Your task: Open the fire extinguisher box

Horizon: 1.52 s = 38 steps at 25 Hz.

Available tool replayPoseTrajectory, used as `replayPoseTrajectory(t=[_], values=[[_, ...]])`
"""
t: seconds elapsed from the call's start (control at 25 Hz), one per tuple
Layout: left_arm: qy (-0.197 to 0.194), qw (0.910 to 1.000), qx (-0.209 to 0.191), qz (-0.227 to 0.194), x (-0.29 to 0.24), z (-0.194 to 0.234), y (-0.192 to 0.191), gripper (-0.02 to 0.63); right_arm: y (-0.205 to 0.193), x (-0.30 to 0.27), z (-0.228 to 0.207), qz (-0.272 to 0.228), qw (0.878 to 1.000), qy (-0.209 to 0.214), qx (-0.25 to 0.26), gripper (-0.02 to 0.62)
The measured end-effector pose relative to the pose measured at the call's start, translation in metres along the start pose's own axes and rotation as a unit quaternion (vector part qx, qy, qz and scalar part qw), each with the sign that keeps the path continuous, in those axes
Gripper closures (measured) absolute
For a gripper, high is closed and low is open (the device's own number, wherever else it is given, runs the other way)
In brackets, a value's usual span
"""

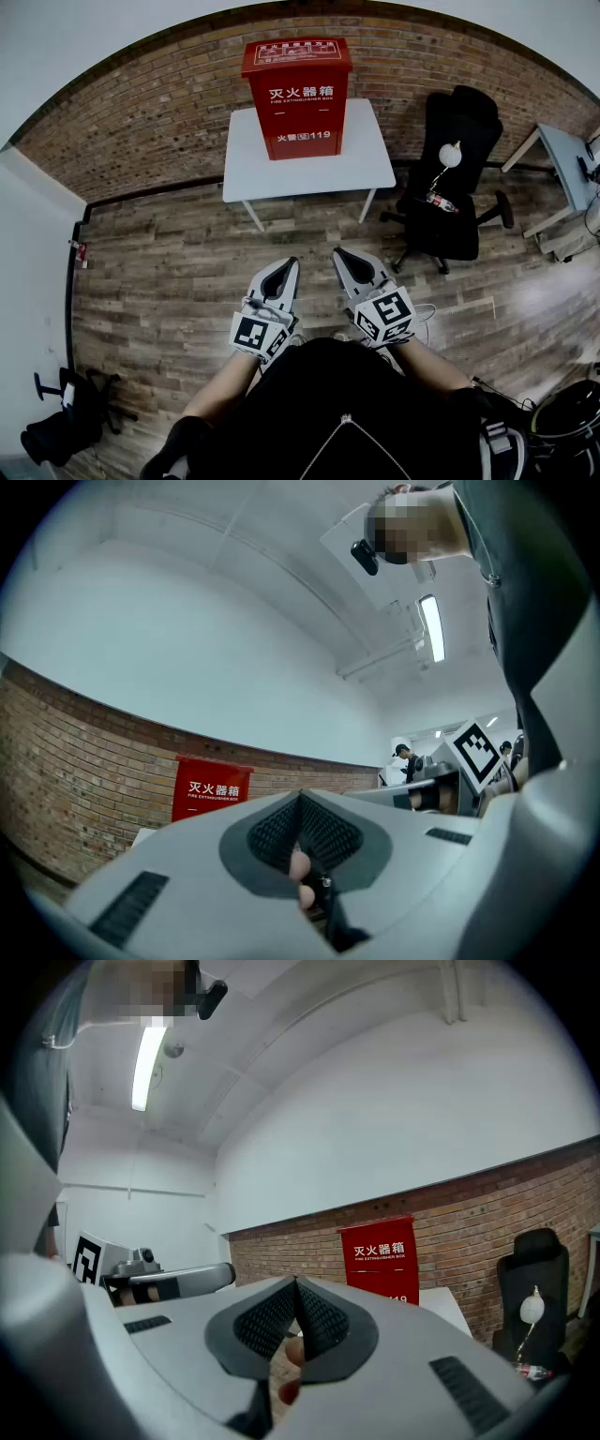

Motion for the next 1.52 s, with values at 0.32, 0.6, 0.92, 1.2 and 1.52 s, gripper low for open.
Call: replayPoseTrajectory(t=[0.32,0.6,0.92,1.2,1.52], values=[[0.003,1.0000,0.003,0.003,0.002,-0.004,-0.001,0.560,-0.001,0.005,0.000,0.004,1.000,-0.002,-0.003,0.575],[0.016,0.9998,0.008,0.013,0.002,-0.013,-0.005,0.560,0.000,0.015,-0.007,0.001,1.000,0.007,-0.026,0.575],[0.037,0.9992,0.013,0.006,-0.006,-0.027,-0.008,0.560,-0.004,0.026,-0.021,0.012,0.999,0.018,-0.031,0.575],[0.055,0.9984,0.013,0.007,-0.015,-0.052,-0.012,0.560,-0.007,0.035,-0.041,0.027,0.999,0.023,-0.034,0.575],[0.071,0.9971,0.017,0.022,-0.019,-0.041,-0.029,0.560,-0.021,0.018,-0.051,0.049,0.998,0.026,-0.041,0.575]])
Point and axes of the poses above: the fingertips, and each gripper's own axes: x backward along the fingers, z to its left, y out of its top, the point moved 3 cm from there along x, backward along the fingers, and after that the axes turned 11 degrees about -x, right-handed, at the moved point
